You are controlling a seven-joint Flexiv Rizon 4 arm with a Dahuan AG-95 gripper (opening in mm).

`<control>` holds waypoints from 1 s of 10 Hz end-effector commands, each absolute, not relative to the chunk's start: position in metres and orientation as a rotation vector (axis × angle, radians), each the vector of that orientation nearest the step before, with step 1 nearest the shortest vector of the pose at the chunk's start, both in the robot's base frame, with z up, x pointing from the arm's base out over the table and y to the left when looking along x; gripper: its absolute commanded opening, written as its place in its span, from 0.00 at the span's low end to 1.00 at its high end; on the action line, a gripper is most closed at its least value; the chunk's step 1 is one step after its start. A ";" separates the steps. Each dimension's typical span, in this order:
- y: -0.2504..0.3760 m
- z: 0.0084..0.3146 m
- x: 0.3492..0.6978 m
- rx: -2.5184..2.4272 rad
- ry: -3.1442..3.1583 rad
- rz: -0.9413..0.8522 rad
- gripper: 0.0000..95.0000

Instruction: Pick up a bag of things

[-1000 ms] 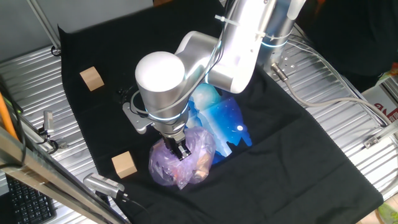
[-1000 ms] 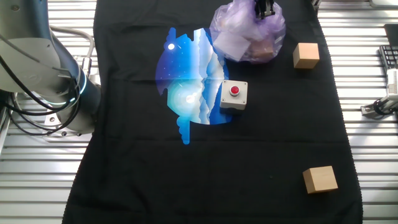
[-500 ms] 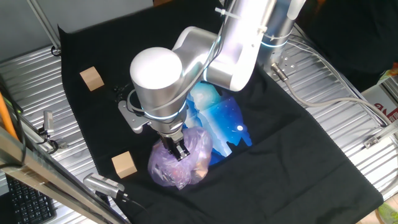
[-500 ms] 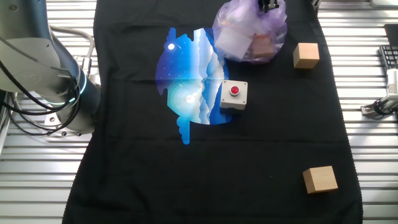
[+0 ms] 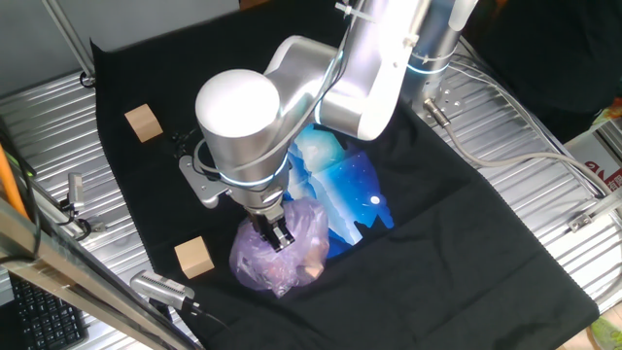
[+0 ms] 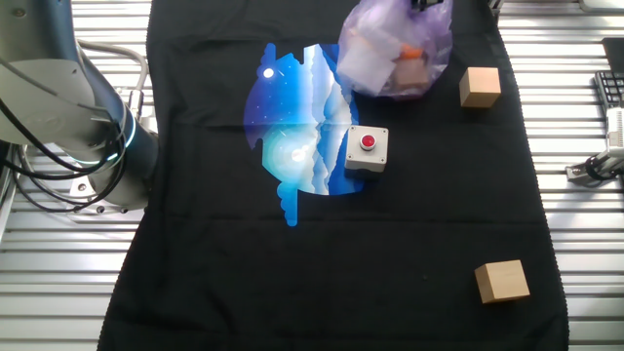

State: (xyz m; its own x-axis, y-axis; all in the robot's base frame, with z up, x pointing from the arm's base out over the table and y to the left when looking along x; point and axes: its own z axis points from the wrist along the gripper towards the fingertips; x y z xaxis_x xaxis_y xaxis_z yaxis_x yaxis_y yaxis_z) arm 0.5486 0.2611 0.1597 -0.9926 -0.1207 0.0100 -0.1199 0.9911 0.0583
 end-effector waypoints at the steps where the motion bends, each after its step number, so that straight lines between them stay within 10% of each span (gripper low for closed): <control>1: 0.257 0.169 0.550 0.194 -3.111 -0.095 0.00; 10: 0.246 0.212 0.561 0.184 -3.097 -0.095 0.00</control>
